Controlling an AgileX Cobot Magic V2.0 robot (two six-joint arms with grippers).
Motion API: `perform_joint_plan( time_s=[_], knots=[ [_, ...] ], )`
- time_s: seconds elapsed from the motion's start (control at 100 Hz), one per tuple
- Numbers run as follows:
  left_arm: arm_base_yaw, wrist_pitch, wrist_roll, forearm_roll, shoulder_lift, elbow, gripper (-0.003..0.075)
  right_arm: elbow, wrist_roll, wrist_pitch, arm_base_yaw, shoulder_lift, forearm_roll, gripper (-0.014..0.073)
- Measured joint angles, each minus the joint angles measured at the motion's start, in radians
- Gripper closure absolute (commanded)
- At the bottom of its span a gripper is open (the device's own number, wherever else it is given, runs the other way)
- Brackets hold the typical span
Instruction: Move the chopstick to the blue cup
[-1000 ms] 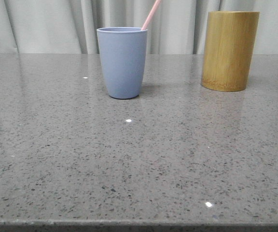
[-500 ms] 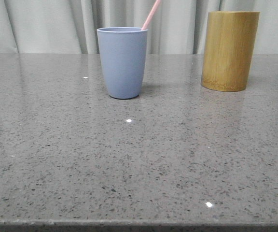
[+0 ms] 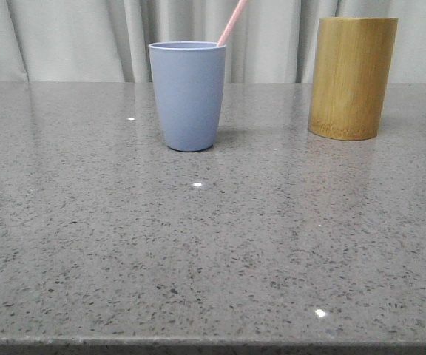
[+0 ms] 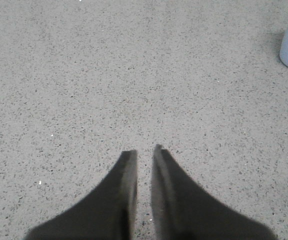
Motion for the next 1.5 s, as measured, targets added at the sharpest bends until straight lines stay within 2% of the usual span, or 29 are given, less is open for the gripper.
perform_joint_plan(
  time_s=[0.82,1.0,1.29,1.5],
  knots=[
    [0.0,-0.019,0.0,0.011,0.0,0.009,0.0739,0.0,0.0,0.0,-0.001,0.0,0.0,0.0661],
    [0.0,-0.191,0.0,0.042,-0.055,0.104,0.0739,0.0,0.0,0.0,-0.001,0.0,0.0,0.0661],
    [0.002,-0.585,0.0,0.044,-0.279,0.466,0.0739,0.0,0.0,0.0,-0.001,0.0,0.0,0.0661],
    [0.002,-0.65,0.0,0.044,-0.423,0.616,0.0739,0.0,0.0,0.0,-0.001,0.0,0.0,0.0661]
  ],
)
